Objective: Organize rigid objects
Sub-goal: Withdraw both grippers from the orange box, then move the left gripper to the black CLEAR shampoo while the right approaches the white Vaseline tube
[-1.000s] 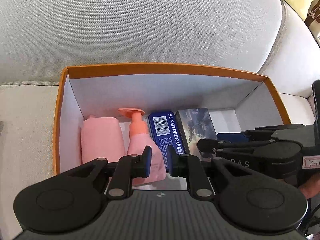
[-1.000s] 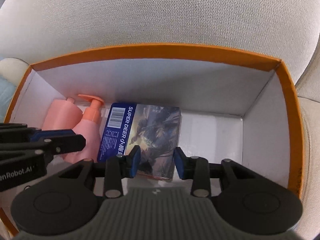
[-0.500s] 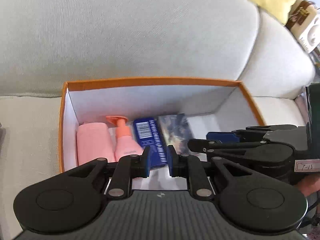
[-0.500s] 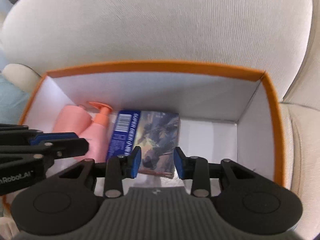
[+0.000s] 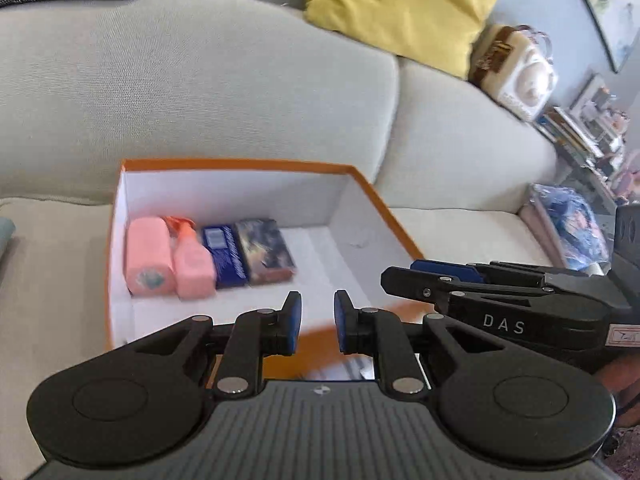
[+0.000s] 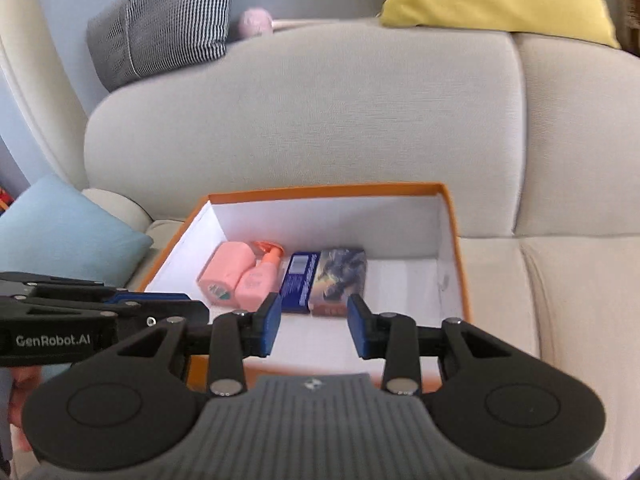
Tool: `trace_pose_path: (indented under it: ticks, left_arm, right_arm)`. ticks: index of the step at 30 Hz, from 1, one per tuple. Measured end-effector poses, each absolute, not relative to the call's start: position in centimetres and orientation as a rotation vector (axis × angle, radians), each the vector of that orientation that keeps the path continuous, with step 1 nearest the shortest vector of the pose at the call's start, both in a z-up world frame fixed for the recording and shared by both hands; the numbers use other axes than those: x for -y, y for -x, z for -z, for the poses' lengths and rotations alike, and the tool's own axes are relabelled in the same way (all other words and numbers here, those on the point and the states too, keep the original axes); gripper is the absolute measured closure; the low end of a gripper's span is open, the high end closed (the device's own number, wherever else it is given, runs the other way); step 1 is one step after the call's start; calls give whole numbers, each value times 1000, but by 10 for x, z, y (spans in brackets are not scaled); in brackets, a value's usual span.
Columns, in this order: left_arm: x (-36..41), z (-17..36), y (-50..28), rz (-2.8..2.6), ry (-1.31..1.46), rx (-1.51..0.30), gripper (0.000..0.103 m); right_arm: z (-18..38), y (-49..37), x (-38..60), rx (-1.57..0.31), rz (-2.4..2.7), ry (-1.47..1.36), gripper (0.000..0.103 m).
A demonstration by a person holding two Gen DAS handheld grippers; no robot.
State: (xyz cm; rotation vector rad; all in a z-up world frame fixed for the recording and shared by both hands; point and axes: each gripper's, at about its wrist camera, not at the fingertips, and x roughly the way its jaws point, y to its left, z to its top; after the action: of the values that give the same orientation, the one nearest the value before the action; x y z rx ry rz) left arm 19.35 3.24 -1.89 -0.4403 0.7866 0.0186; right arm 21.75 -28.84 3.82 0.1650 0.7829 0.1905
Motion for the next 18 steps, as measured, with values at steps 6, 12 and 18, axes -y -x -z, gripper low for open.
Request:
trace_pose_path:
  ticks: [6, 12, 18]
  left_arm:
    - [4, 51, -164, 7, 532, -787, 84]
    - [37, 110, -157, 8, 596, -872, 78]
    - [54, 151, -169, -10, 632, -948, 58]
  right_arm:
    - [-7, -156, 295, -784, -124, -201, 65]
    - [43, -126, 309, -872, -72, -197, 65]
    - [82, -123, 328, -955, 1, -193, 65]
